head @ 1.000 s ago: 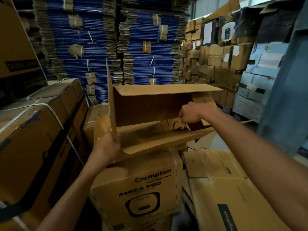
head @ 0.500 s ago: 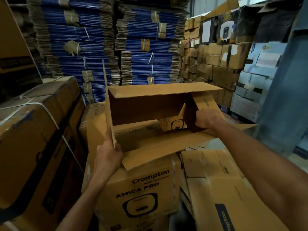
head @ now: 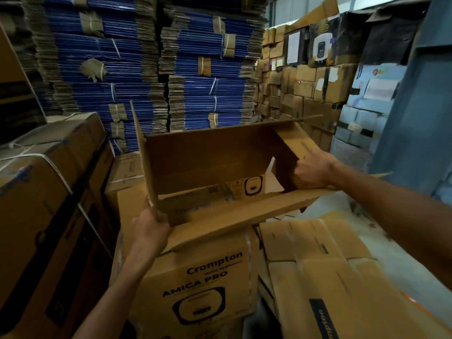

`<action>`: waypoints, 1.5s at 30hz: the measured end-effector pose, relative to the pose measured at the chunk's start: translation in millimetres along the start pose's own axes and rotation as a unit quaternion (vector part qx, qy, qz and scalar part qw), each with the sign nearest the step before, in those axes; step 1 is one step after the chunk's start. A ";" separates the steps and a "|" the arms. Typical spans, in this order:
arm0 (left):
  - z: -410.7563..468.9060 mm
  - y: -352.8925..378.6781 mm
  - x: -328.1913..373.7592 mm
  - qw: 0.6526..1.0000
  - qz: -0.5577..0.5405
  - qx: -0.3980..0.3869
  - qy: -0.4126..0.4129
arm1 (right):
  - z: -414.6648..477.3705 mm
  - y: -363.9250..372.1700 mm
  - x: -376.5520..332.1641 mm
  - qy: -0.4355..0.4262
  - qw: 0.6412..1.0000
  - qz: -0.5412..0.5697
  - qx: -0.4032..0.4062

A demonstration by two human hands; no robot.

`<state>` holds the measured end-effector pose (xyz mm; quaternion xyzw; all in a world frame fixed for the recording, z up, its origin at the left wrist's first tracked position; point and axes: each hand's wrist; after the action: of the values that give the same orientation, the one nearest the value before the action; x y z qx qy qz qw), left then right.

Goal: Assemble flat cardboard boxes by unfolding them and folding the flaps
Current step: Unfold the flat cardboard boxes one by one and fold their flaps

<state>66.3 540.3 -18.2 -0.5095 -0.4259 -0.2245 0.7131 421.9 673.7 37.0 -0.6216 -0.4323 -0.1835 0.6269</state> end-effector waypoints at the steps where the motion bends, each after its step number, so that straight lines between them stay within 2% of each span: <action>1: 1.5 0.2 -0.3 1.000 -0.004 -0.002 -0.004 | -2.4 -0.7 3.4 0.005 1.000 -0.011 -0.009; 4: 5.2 -1.4 -2.0 0.999 -0.023 -0.015 -0.019 | -7.0 14.7 23.2 0.108 0.993 -0.004 -0.052; 6: 4.1 -4.1 -2.2 0.999 -0.030 -0.024 -0.019 | -14.9 32.5 42.9 0.207 0.972 0.072 -0.087; 8: 1.7 -5.2 -0.6 0.999 -0.016 -0.030 -0.004 | -22.1 54.0 56.7 0.269 0.944 0.158 -0.105; 10: 1.1 -3.1 2.5 1.000 -0.007 -0.027 0.010 | -27.7 57.8 55.7 0.299 0.921 0.237 -0.081; 12: 2.5 -1.4 9.4 0.999 0.009 -0.028 0.020 | -36.0 32.6 40.0 0.304 0.891 0.337 0.027; 14: 7.4 0.5 15.8 0.999 0.022 -0.033 0.033 | -52.9 -5.3 11.0 0.320 0.841 0.415 0.133; 15: 8.6 1.3 19.1 0.998 0.027 -0.031 0.039 | -66.5 -22.2 -6.6 0.330 0.817 0.447 0.152; 17: 9.4 3.8 26.0 0.998 0.033 -0.022 0.041 | -99.7 -46.1 -45.1 0.340 0.770 0.520 0.148; 21: 4.2 5.0 30.9 0.996 0.067 -0.022 0.049 | -124.4 -51.8 -104.8 0.340 0.651 0.669 0.119; 24: -0.7 0.1 26.3 0.991 0.075 -0.092 0.058 | -102.4 -51.1 -109.0 0.346 0.570 0.728 0.160; 25: -2.3 -2.7 23.9 0.987 0.077 -0.120 0.067 | -93.4 -51.3 -104.5 0.349 0.554 0.732 0.187; 31: -31.9 -11.2 23.8 0.946 0.086 -0.293 0.106 | -51.4 -77.8 -74.7 0.288 0.521 0.755 0.275; 35: -39.8 -15.5 30.2 0.922 -0.043 -0.378 0.067 | -24.5 -95.3 -58.7 0.261 0.506 0.779 0.263; 37: -35.2 -20.9 25.2 0.890 -0.080 -0.441 0.079 | -14.8 -96.0 -54.6 0.251 0.490 0.795 0.254; 39: -31.5 -22.5 18.6 0.862 0.000 -0.489 0.135 | -8.9 -95.7 -54.9 0.234 0.490 0.801 0.252; 40: -30.7 -17.5 12.1 0.859 0.089 -0.475 0.172 | -6.6 -96.3 -57.1 0.223 0.495 0.801 0.251; 42: -29.2 -0.5 -1.7 0.866 0.247 -0.374 0.221 | -0.4 -101.1 -63.3 0.198 0.504 0.803 0.249; 43: -29.9 7.7 -7.0 0.878 0.281 -0.309 0.235 | 3.8 -104.8 -67.1 0.182 0.508 0.805 0.246; 45: -36.4 21.8 -13.2 0.903 0.267 -0.232 0.245 | 10.8 -113.1 -76.0 0.146 0.500 0.821 0.235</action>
<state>89.5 513.7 -45.2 -0.6838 -0.0217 -0.2364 0.6900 289.2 642.4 47.1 -0.4911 0.3427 0.4339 0.6731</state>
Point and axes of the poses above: each hand's wrist, its own z-axis towards the middle knuckle, its own y-axis out of the palm, x = y × z, and after that the axes turned 3 degrees about -y, right-handed
